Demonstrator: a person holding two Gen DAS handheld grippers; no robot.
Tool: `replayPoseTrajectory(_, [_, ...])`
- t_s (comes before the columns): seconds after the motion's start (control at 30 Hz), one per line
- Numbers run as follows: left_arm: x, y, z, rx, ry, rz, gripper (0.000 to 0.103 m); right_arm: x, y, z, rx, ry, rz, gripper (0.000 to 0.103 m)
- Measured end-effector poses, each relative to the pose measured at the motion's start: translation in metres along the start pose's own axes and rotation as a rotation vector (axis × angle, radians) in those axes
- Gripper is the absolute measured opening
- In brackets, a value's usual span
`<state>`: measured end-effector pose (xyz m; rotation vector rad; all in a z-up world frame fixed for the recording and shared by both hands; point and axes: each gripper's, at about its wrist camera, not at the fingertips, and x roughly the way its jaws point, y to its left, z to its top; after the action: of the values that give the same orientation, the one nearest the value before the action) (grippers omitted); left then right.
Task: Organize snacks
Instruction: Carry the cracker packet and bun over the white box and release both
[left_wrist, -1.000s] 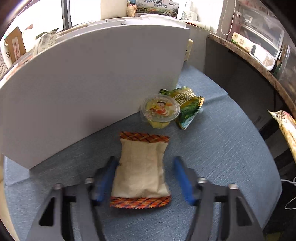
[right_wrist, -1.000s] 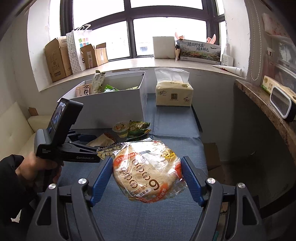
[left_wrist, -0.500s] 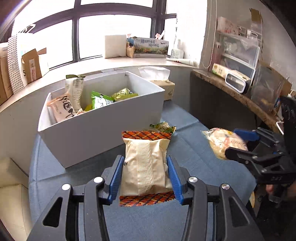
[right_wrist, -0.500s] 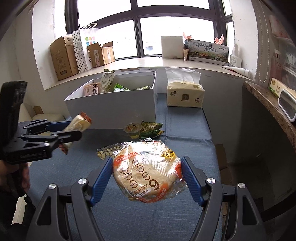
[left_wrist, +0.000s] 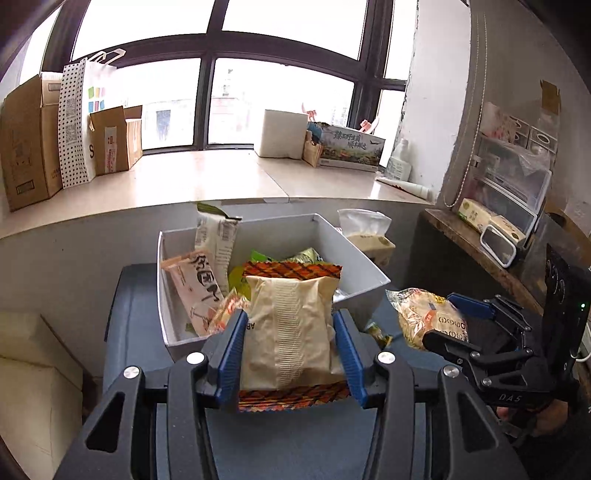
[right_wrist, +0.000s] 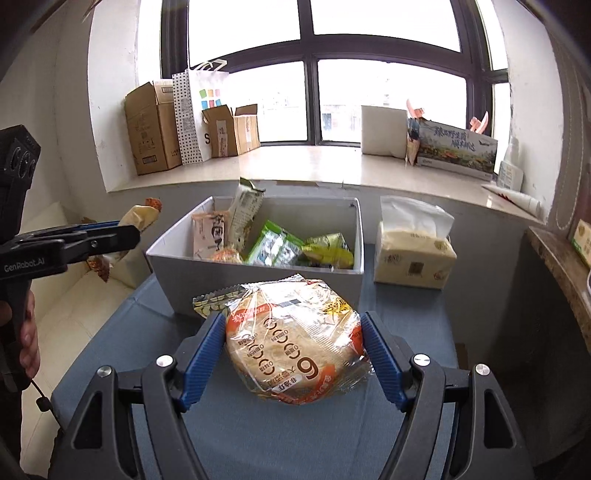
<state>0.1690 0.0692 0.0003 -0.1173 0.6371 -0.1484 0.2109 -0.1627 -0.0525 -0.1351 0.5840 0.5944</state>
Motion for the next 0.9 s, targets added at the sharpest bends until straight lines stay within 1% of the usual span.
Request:
replayPoseTrajectory(0.07, [0.014, 0.005, 0.015, 0.001, -0.007, 0.016, 0.053, 0.016, 0.000, 0.021, -0.008, -0.012, 0.014, 0.079])
replayPoseTrajectory(0.1, [0.025, 0.008, 0.023, -0.008, 0.005, 0.017, 0.053, 0.025, -0.001, 0.032, -0.007, -0.016, 0.012, 0.079])
replayPoseTrajectory(0.2, [0.052, 0.020, 0.038, -0.048, 0.030, 0.016, 0.053, 0.053, -0.005, 0.056, 0.005, -0.021, -0.017, 0.079])
replayPoseTrajectory(0.27, [0.068, 0.026, 0.044, -0.046, 0.044, 0.046, 0.053, 0.074, -0.010, 0.068, 0.004, -0.007, -0.047, 0.079])
replayPoseTrajectory(0.33, [0.079, 0.031, 0.048, -0.048, 0.053, 0.075, 0.054, 0.091, -0.015, 0.077, 0.012, 0.004, -0.022, 0.079])
replayPoseTrajectory(0.37, [0.082, 0.031, 0.049, -0.033, 0.054, 0.090, 0.054, 0.098, -0.016, 0.080, 0.007, 0.011, -0.016, 0.079])
replayPoseTrajectory(0.4, [0.084, 0.029, 0.050, -0.014, 0.051, 0.109, 0.058, 0.104, -0.017, 0.081, 0.004, 0.011, -0.020, 0.080])
replayPoseTrajectory(0.43, [0.086, 0.029, 0.050, 0.002, 0.055, 0.116, 0.066, 0.108, -0.018, 0.083, 0.006, 0.007, -0.022, 0.088])
replayPoseTrajectory(0.47, [0.090, 0.029, 0.050, 0.012, 0.072, 0.111, 0.094, 0.111, -0.020, 0.083, 0.008, 0.002, -0.010, 0.095])
replayPoseTrajectory(0.5, [0.092, 0.030, 0.049, 0.013, 0.080, 0.127, 0.103, 0.114, -0.021, 0.084, 0.009, -0.001, -0.002, 0.103])
replayPoseTrajectory(0.53, [0.093, 0.030, 0.047, 0.015, 0.082, 0.143, 0.103, 0.114, -0.022, 0.084, 0.014, -0.010, 0.003, 0.103])
replayPoseTrajectory(0.57, [0.093, 0.031, 0.046, 0.020, 0.077, 0.143, 0.103, 0.114, -0.024, 0.083, 0.022, -0.016, 0.007, 0.103])
replayPoseTrajectory(0.6, [0.091, 0.030, 0.044, 0.023, 0.073, 0.134, 0.103, 0.114, -0.025, 0.082, 0.030, -0.010, 0.012, 0.103])
replayPoseTrajectory(0.67, [0.090, 0.032, 0.043, 0.018, 0.073, 0.140, 0.103, 0.116, -0.027, 0.079, 0.036, 0.007, 0.014, 0.103])
replayPoseTrajectory(0.8, [0.090, 0.035, 0.038, 0.011, 0.086, 0.139, 0.103, 0.116, -0.023, 0.071, 0.005, 0.027, 0.023, 0.103])
replayPoseTrajectory(0.9, [0.086, 0.037, 0.034, 0.001, 0.084, 0.149, 0.103, 0.107, -0.020, 0.067, -0.005, 0.012, 0.039, 0.103])
